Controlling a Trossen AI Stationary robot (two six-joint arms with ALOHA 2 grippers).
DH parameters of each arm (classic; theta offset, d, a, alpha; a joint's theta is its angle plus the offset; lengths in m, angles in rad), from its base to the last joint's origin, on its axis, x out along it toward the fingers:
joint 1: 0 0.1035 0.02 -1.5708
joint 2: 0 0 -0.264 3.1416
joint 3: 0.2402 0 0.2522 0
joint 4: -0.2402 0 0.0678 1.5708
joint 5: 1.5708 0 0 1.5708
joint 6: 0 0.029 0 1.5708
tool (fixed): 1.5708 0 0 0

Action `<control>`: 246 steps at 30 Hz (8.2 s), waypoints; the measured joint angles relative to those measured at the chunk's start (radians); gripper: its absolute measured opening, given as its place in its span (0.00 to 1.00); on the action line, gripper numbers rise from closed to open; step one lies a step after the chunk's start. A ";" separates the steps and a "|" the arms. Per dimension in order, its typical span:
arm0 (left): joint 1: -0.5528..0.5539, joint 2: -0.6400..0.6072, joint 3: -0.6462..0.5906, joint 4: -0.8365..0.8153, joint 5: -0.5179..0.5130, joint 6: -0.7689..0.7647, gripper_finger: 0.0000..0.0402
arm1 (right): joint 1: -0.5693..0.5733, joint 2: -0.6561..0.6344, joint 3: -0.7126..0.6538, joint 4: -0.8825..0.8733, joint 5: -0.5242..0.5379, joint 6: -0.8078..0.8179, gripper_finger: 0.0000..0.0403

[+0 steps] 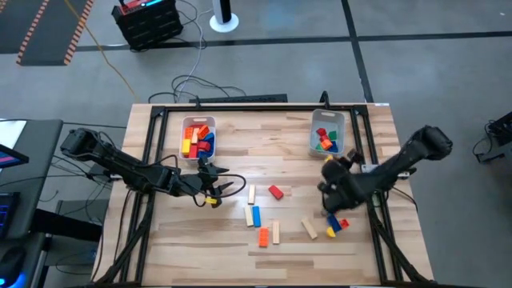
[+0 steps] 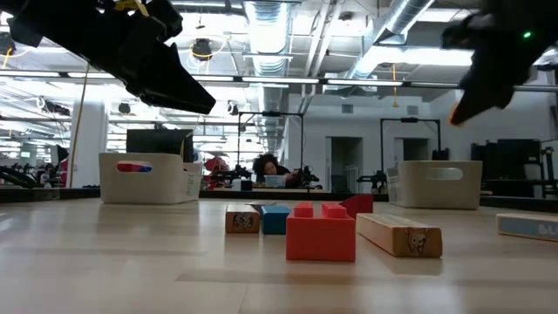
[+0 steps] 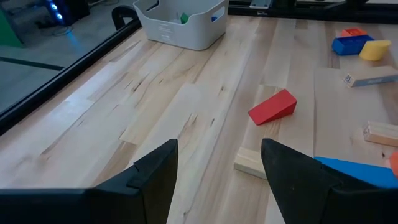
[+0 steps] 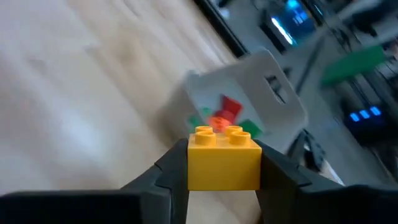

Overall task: Sort blocks by size
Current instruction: Put the small yellow game piece into the gray bin, then put the large red block into the white bin

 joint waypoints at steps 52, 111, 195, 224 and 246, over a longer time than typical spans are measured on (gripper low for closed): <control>0.005 0.000 0.000 -0.053 -0.001 0.006 0.56 | -1.148 -0.095 -0.007 0.644 -0.614 -1.203 0.64; -0.016 0.000 0.000 -0.052 0.025 -0.101 0.56 | -0.057 0.433 -0.134 1.571 -0.166 -0.470 0.64; -0.021 0.143 -0.001 0.230 0.147 0.447 0.56 | -0.322 -0.129 -0.167 1.418 -0.662 -0.800 0.39; -0.027 0.375 0.109 0.485 0.116 0.817 0.27 | -0.313 0.235 -0.063 1.790 -0.859 -0.783 0.40; -0.027 0.374 0.108 0.483 0.124 0.704 0.03 | -0.383 0.134 -0.063 1.665 -0.876 -0.783 0.62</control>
